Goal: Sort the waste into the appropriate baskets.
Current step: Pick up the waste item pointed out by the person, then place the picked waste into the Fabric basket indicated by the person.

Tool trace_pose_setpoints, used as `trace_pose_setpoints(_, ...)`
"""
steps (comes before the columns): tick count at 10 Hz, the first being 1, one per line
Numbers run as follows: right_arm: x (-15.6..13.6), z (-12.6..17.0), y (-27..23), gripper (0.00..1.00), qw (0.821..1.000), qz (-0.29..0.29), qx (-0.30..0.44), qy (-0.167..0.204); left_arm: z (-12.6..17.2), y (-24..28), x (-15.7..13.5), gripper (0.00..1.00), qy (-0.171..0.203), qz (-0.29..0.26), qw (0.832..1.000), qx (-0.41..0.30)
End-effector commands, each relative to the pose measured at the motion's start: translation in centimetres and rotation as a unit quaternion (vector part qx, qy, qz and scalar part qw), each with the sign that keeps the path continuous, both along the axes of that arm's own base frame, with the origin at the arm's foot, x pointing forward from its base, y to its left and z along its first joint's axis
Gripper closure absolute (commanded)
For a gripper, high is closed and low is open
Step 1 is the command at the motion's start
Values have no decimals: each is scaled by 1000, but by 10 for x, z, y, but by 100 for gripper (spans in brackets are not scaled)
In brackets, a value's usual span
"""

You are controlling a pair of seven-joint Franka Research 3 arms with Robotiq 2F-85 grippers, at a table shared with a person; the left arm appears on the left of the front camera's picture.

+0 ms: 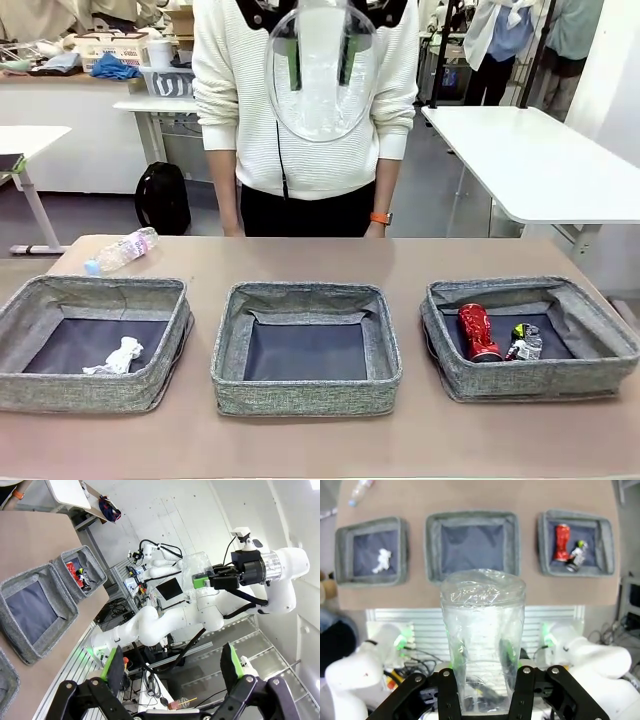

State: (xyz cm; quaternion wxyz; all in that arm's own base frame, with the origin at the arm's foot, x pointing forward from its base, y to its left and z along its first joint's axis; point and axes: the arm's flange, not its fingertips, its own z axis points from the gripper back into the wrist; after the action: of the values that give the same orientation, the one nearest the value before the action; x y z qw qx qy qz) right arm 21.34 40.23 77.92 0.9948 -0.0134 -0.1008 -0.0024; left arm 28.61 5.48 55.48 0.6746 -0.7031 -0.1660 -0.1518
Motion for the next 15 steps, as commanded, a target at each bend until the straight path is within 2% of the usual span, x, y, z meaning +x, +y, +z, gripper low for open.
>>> trace_pose_setpoints(1, -1, -3, -1, 63, 1000, -13, -2, -8, 2, 0, -1, 0, -11, -3, 1000, -6)
trace_pose_setpoints(15, -1, -3, -1, 63, 1000, -13, -2, -8, 2, 0, -1, 0, -11, -3, 1000, -6)
